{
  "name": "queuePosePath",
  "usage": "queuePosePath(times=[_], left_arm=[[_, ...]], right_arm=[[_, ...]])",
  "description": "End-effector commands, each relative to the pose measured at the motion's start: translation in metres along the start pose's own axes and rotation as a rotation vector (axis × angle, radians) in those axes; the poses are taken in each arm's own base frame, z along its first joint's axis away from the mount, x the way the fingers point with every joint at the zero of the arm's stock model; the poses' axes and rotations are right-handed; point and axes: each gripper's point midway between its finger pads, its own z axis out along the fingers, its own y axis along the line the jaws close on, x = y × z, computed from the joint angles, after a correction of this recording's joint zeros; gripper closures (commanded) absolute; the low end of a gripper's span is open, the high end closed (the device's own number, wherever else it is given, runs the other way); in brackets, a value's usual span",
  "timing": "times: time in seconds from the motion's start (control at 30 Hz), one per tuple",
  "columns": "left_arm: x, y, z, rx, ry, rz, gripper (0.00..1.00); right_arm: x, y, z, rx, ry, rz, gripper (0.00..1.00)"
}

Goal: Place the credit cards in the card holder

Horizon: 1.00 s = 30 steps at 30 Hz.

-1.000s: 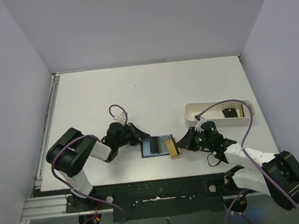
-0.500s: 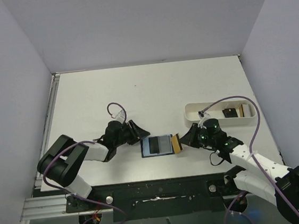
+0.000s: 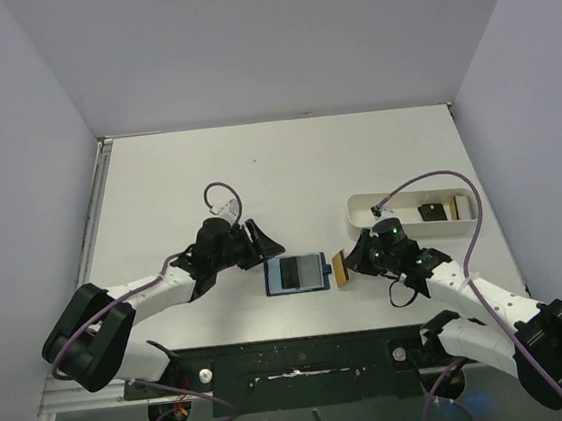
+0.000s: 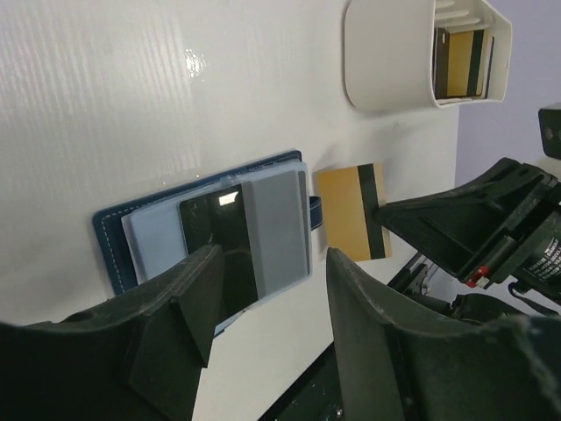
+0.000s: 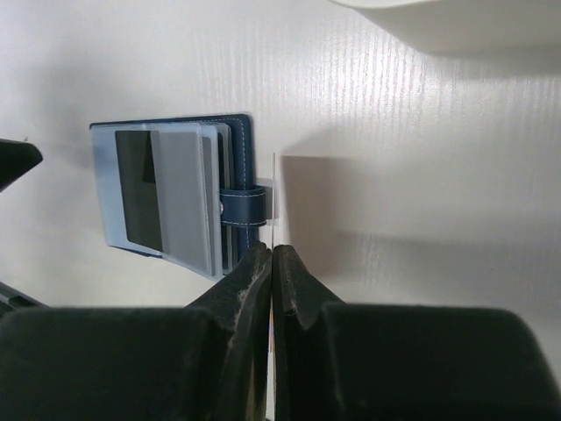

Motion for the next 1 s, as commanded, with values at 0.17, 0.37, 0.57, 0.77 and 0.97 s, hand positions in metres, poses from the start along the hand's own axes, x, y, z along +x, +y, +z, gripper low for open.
queuePosePath(times=[0.17, 0.37, 0.57, 0.77, 0.97], left_arm=[[0.02, 0.003, -0.001, -0.077, 0.109, 0.04, 0.4], [0.031, 0.007, 0.008, -0.091, 0.158, 0.049, 0.39], [0.039, 0.016, 0.015, -0.111, 0.192, 0.039, 0.38], [0.042, 0.02, 0.017, -0.131, 0.201, 0.034, 0.38], [0.042, 0.021, 0.019, -0.146, 0.201, 0.038, 0.37]], right_arm=[[-0.012, 0.008, 0.014, 0.076, -0.03, -0.06, 1.0], [-0.006, 0.01, 0.021, 0.082, -0.006, -0.073, 1.0], [0.002, 0.018, 0.024, 0.069, 0.01, -0.079, 1.0], [0.006, 0.023, 0.025, 0.053, 0.009, -0.079, 1.0], [0.007, 0.024, 0.024, 0.053, 0.008, -0.081, 1.0]])
